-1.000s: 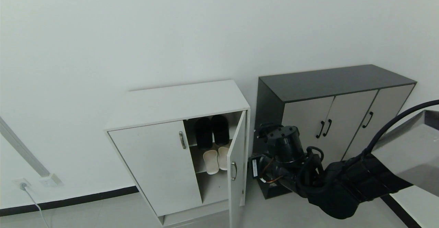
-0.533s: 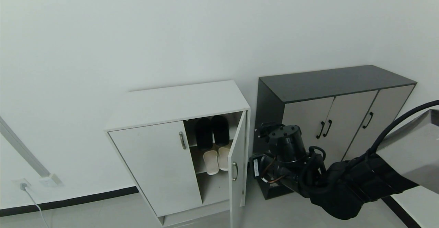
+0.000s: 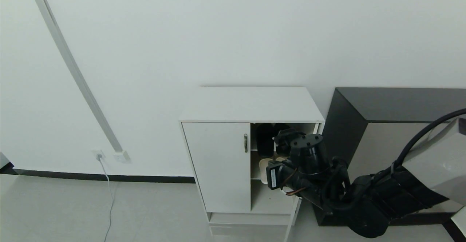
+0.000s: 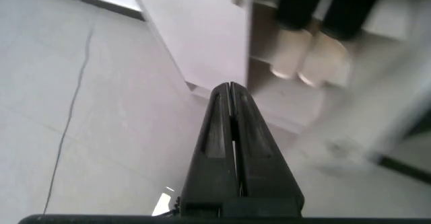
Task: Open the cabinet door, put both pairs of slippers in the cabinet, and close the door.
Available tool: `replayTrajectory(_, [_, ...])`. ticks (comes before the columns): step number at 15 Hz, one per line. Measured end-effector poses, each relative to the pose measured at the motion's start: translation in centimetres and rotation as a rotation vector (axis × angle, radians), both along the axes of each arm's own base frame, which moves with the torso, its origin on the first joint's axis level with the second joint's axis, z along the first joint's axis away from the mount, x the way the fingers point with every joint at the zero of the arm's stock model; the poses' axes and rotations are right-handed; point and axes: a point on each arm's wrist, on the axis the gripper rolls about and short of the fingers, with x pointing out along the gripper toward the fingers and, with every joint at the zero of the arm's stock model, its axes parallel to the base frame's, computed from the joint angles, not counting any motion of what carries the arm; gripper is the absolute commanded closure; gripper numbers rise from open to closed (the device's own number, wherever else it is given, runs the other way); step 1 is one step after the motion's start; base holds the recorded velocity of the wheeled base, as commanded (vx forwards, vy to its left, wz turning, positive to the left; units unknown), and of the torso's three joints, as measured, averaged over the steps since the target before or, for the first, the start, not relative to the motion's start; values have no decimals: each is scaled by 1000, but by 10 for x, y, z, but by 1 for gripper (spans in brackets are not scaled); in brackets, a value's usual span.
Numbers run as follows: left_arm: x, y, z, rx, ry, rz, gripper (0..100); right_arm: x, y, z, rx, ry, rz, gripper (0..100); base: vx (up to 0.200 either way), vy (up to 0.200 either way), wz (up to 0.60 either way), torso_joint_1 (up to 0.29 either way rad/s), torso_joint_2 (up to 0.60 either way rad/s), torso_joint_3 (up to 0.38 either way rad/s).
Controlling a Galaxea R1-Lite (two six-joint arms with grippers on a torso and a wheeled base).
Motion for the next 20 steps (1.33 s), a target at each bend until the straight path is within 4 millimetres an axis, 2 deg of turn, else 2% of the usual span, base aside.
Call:
replayTrajectory(3, [0, 0, 0, 0, 0, 0, 100, 3, -6, -2, -40, -14, -20, 100, 0, 0, 0, 0, 0, 0])
replayTrajectory(5, [0, 0, 0, 0, 0, -1, 100, 8, -13, -1, -113, -56, -97, 100, 0, 0, 0, 0, 0, 0])
replayTrajectory(8, [0, 0, 0, 0, 0, 0, 100, 19, -33, -3, -270, -99, -248, 100, 0, 0, 0, 0, 0, 0])
replayTrajectory(11, [0, 0, 0, 0, 0, -1, 100, 26, -55, -15, -372, -69, -304, 100, 0, 0, 0, 0, 0, 0])
replayTrajectory(20, [0, 0, 0, 0, 0, -1, 100, 35, -69, -30, -419, -29, -329, 100, 0, 0, 0, 0, 0, 0])
